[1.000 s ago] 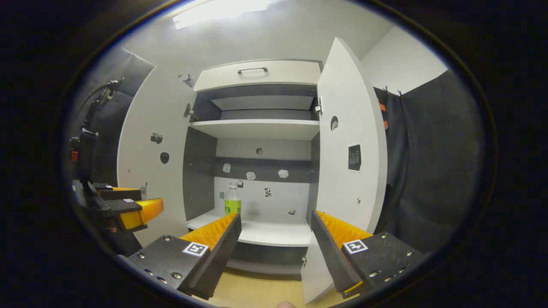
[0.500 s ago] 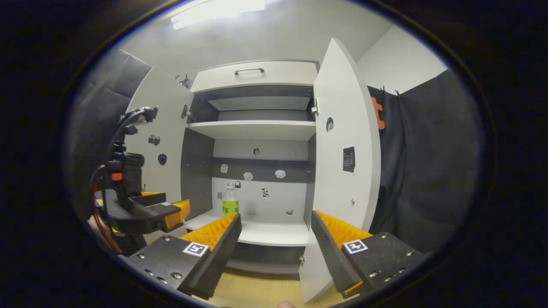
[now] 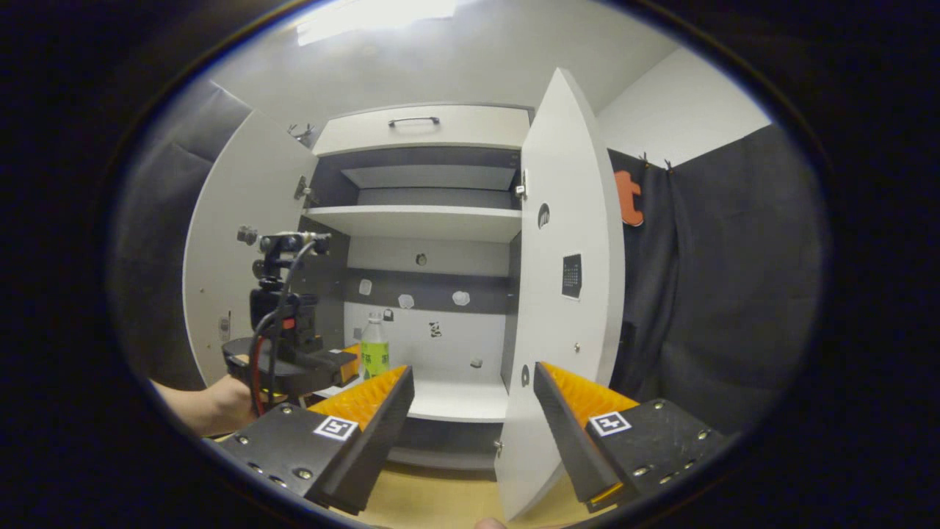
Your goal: Grasp the bottle in the cabinet with the left hand and place it on the coaster, then close the right door with the right hand and the left door with the left hand.
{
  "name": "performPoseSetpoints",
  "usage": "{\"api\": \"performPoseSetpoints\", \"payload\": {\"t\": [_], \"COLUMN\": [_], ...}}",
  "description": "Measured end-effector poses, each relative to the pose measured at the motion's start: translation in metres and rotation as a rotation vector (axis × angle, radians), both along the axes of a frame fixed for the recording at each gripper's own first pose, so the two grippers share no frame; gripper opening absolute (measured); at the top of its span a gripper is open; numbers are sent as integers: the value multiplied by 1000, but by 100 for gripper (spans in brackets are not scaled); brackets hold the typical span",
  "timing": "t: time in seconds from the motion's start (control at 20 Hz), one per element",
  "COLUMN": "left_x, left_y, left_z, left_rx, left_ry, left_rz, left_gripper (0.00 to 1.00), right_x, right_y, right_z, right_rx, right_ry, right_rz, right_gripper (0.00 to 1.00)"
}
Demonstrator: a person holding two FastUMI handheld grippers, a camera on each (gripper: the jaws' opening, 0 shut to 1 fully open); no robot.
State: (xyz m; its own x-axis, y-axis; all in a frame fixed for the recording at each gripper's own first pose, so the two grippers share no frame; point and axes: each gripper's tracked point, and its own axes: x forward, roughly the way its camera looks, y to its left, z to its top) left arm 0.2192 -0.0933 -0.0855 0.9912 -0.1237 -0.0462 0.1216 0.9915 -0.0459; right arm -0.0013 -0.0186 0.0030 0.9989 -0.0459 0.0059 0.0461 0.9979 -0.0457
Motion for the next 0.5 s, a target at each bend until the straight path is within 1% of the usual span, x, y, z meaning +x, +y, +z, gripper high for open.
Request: {"api": "performPoseSetpoints", "payload": {"t": [0.2, 0.25, 0.3, 0.5], "left_x": [32, 39, 46, 69], "left_y": [-13, -16, -17, -16], "left_z": [-11, -12, -14, -23], "left_rx": [19, 23, 23, 12], "left_ry": [-2, -5, -6, 13], "left_rz": [-22, -27, -26, -8], "left_gripper": [96, 92, 95, 96], "right_x": [1, 0, 1, -3], "right_y": [-3, -3, -4, -5], "right_z": [-6, -7, -8, -10], "right_rx": [-23, -24, -26, -37], "right_ry": [25, 30, 33, 41], "right_rz": [-15, -16, -18, -22], "right_gripper": [99, 96, 99, 99]}}
